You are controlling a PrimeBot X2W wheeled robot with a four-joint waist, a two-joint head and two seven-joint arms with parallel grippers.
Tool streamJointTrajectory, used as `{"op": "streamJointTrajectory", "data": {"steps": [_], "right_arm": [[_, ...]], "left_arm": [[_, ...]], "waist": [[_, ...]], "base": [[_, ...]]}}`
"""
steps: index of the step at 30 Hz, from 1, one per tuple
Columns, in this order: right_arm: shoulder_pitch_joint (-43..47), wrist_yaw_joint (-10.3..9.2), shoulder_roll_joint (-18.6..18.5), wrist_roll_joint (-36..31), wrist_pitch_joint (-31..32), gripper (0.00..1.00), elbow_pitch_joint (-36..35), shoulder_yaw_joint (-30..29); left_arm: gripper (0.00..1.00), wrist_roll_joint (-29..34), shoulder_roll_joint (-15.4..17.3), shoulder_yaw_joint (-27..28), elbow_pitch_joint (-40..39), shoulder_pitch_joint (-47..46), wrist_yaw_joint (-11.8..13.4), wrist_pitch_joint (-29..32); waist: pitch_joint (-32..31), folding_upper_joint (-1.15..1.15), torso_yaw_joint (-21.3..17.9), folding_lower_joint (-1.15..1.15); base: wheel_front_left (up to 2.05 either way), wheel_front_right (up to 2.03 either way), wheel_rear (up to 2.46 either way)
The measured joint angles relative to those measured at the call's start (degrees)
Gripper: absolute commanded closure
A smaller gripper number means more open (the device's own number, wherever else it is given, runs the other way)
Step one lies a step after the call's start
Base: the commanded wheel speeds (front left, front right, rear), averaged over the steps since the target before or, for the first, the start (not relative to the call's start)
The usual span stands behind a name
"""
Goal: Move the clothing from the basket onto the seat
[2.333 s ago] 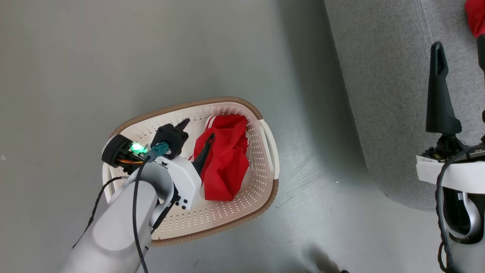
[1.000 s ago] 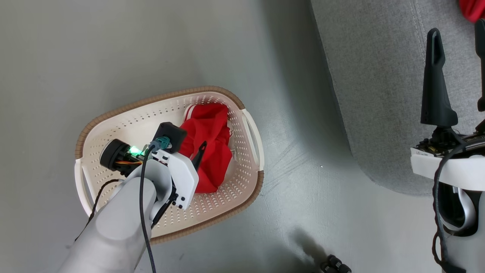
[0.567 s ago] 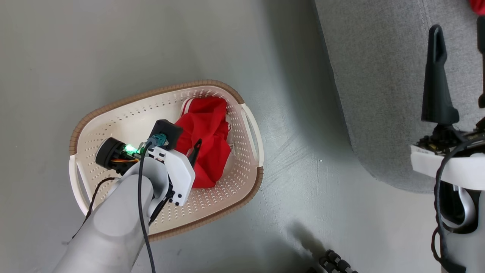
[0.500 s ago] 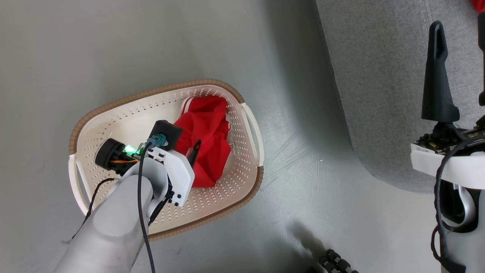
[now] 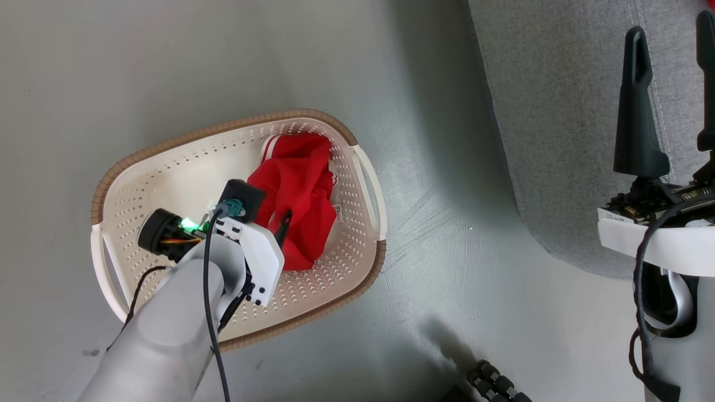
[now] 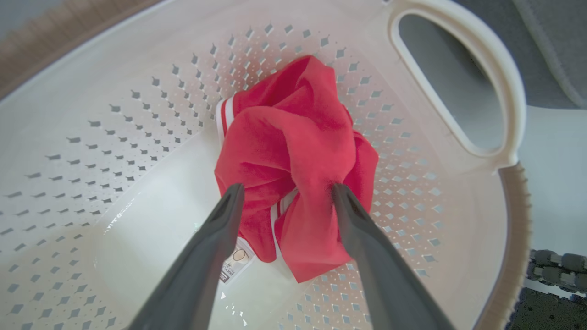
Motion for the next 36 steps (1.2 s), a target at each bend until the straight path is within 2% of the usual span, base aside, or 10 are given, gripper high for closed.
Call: {"op": "streamJointTrajectory", "data": {"steps": [20, 26, 32, 36], "right_arm": [[-1.35, 0.00, -0.01, 0.56, -1.51, 0.00, 1.72, 1.01], [-1.35, 0.00, -0.01, 0.56, -1.59, 0.00, 2.02, 1.00], [-1.35, 0.00, -0.01, 0.56, -2.04, 0.00, 2.25, 1.12], [-1.35, 0.00, -0.01, 0.56, -2.04, 0.00, 2.29, 1.27]], "left_arm": [[0.00, 0.00, 0.59, 0.10, 3.52, -1.79, 0.87, 1.46], [0.00, -1.33, 0.29, 1.46, 5.04, -1.81, 2.04, 2.00], [0.00, -5.37, -0.96, 4.46, 7.06, -1.80, 2.05, 3.75], [0.00, -5.70, -1.21, 4.72, 7.57, -1.80, 2.10, 4.45]], "waist": [[1.51, 0.00, -0.95, 0.00], [1.47, 0.00, -1.52, 0.00], [1.51, 0.00, -1.99, 0.00], [1.61, 0.00, -2.29, 0.00]], "base": [[0.00, 0.00, 0.00], [0.00, 0.00, 0.00], [0.00, 0.00, 0.00], [0.00, 0.00, 0.00]]}}
